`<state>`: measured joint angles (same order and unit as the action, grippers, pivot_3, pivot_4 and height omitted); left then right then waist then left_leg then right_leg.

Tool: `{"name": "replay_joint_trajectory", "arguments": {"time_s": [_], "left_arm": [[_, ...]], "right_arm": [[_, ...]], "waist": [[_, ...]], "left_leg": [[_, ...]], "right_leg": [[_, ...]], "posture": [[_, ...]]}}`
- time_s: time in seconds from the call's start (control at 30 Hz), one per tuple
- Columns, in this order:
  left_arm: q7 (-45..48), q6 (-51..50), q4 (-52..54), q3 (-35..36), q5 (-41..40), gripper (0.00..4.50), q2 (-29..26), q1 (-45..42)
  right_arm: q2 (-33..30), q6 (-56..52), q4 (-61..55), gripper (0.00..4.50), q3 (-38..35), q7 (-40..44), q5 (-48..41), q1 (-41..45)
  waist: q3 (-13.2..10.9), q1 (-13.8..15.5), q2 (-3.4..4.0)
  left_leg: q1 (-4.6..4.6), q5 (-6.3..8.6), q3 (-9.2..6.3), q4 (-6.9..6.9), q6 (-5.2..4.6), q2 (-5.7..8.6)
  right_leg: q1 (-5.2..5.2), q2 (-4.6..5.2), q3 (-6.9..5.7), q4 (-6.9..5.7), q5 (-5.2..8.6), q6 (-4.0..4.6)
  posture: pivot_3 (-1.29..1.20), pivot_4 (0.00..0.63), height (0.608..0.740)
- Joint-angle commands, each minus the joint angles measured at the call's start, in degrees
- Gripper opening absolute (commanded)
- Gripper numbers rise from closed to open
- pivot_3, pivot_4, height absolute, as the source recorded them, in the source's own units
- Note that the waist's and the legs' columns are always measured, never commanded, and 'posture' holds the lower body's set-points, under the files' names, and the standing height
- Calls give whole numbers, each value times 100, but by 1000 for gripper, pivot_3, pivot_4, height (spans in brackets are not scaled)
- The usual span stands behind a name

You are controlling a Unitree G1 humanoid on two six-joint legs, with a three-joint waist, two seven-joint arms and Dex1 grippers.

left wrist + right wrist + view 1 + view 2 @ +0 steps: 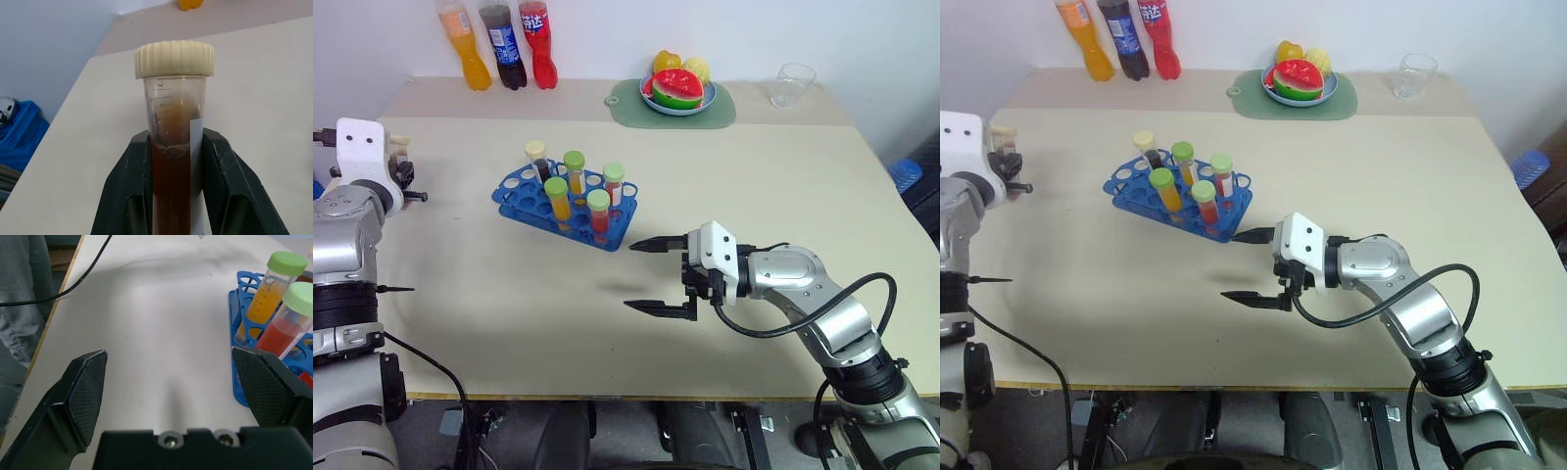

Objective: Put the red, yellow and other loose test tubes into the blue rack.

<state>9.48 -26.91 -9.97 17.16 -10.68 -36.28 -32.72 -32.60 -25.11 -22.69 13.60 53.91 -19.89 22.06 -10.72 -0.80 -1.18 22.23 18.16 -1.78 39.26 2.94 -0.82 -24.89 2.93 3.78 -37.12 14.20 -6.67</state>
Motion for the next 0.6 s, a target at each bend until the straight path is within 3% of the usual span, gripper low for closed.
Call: {"name": "replay_joint_trajectory", "arguments": {"time_s": [0.03, 0.1, 0.17, 0.37, 0.6], "left_arm": [[-431, 2618, 1581, -816, -152, 746, 2172, 865], [-324, 2849, 1496, -657, -21, 746, 2323, 875], [-315, 3011, 1452, -619, 14, 746, 2332, 893], [-357, 3108, 1494, -594, 45, 746, 2313, 880], [-473, 3052, 1469, -614, 116, 746, 2345, 804]], "right_arm": [[537, 288, 357, 4500, 63, -515, 160, -238], [618, 334, 395, 4500, 51, -539, 216, -277], [653, 370, 431, 4500, 60, -544, 238, -278], [696, 432, 514, 4500, 71, -514, 261, -252], [715, 464, 572, 4500, 75, -490, 273, -207]], "waist": [[44, 185, 22], [19, 174, -29], [24, 33, -43], [25, -21, -34], [25, 3, -35]], "left_leg": [[-6, -3, 0, -2, 6, 3], [19, -7, 13, 19, 13, 27], [71, -7, 18, 68, 13, 36], [-80, 15, 16, 32, -27, 10], [-71, 18, 13, 31, -31, 8]], "right_leg": [[15, 21, -7, 16, 0, 0], [-6, 63, -7, 15, 0, 0], [-55, 43, -11, 0, -6, -9], [81, 3, -7, 15, -6, -12], [75, 3, -7, 20, -6, -12]], "posture": [[0, 150, 734], [0, 150, 734], [0, 150, 734], [0, 150, 734], [0, 150, 734]]}}
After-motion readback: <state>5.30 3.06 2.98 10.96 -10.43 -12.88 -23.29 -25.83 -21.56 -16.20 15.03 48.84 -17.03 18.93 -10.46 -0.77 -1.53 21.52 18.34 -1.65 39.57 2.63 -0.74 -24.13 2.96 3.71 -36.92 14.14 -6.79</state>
